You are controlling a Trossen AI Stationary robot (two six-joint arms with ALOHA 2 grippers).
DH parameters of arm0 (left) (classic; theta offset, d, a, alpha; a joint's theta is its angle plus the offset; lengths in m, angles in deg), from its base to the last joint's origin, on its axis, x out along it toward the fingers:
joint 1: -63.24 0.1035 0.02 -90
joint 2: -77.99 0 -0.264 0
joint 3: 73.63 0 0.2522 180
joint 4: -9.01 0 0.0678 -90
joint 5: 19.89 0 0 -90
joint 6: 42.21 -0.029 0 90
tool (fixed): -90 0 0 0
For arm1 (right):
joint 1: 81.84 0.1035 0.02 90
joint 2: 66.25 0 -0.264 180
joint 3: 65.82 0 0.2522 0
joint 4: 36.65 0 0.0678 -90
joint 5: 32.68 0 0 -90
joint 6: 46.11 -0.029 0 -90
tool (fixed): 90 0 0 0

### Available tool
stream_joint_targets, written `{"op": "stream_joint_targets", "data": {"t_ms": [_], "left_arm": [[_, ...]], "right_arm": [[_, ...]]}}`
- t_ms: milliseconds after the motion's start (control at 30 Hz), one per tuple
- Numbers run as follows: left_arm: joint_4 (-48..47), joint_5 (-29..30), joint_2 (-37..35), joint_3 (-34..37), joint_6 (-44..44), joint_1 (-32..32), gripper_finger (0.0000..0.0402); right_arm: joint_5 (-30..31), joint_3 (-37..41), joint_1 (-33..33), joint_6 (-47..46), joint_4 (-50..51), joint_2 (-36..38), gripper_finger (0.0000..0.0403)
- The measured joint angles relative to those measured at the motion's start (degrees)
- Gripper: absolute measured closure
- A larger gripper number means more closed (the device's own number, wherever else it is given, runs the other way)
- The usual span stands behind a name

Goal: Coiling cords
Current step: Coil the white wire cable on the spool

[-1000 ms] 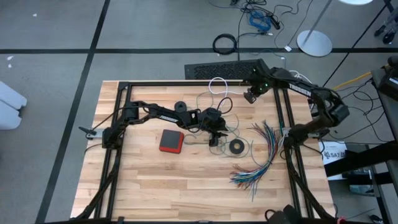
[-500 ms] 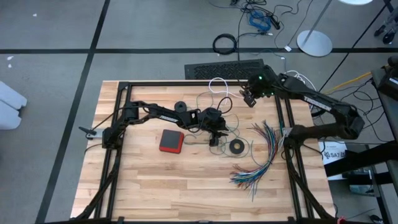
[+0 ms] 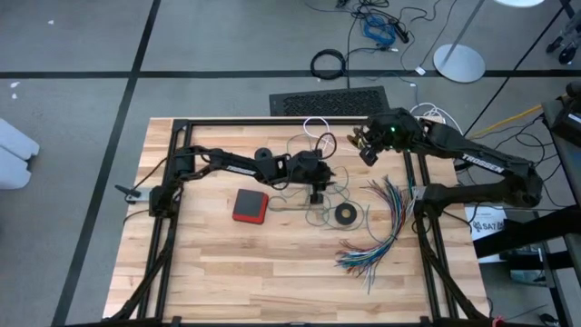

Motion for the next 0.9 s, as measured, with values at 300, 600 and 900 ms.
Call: {"op": "stream_joint_targets", "data": {"t_ms": [300,600,900], "left_arm": [[1.2,11.9,-8.2,0.0,-8.4,0.8,0.0278],[10.4,2.0,-6.9,0.1,-6.3,3.2,0.0279],[21.5,12.2,-2.2,0.1,-8.8,1.4,0.0278]], "right_arm": [[0.0,0.0,4.4,-1.3,-0.2,2.6,0.0402],[-0.4,0.0,7.8,-3.1,-7.7,5.9,0.0403],[1.3,0.0,10.2,-3.4,-20.5,6.0,0.0403]]}}
